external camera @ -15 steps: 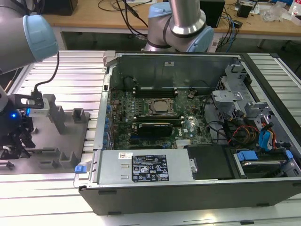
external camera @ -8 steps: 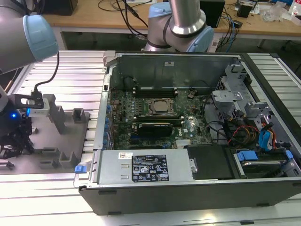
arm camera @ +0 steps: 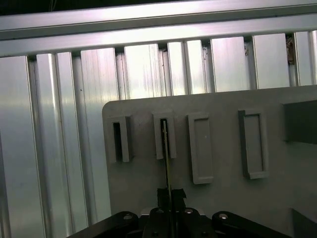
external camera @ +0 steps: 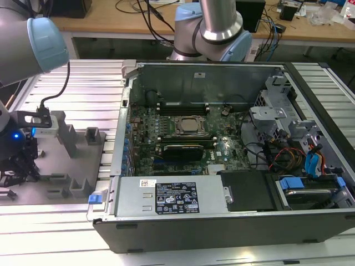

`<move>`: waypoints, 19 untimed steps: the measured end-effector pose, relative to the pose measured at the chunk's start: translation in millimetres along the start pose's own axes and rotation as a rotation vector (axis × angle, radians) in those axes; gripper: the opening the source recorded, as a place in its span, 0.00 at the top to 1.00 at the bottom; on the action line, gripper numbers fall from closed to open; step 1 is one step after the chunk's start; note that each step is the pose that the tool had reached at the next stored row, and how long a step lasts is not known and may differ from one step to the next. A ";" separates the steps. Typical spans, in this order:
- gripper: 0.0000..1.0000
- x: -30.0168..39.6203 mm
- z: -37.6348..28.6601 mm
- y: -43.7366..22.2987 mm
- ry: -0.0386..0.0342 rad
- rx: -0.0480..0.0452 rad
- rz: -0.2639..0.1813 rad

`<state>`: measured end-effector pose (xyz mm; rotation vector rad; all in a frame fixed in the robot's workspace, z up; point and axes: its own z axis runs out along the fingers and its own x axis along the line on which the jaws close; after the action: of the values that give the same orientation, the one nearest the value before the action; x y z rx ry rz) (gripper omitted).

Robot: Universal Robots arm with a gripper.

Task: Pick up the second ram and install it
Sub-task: 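Pick up the second ram and move it above second insertion slot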

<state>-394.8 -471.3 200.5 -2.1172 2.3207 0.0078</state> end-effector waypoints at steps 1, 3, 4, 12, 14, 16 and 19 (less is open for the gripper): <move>0.86 0.0 0.0 0.0 0.0000 0.0000 0.000; 0.86 0.0 -0.8 0.0 -0.0001 0.0002 0.000; 0.86 0.0 -3.3 0.0 -0.0001 0.0001 0.000; 0.86 -0.1 -12.0 0.0 0.0001 0.0001 0.000; 0.86 -0.1 -14.3 0.0 0.0001 0.0000 0.000; 0.86 -0.1 -16.4 0.1 0.0001 0.0000 0.000; 0.86 -0.2 -21.2 0.0 0.0001 0.0001 0.000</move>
<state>-394.8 -471.2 221.7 -2.1172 2.3206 0.0076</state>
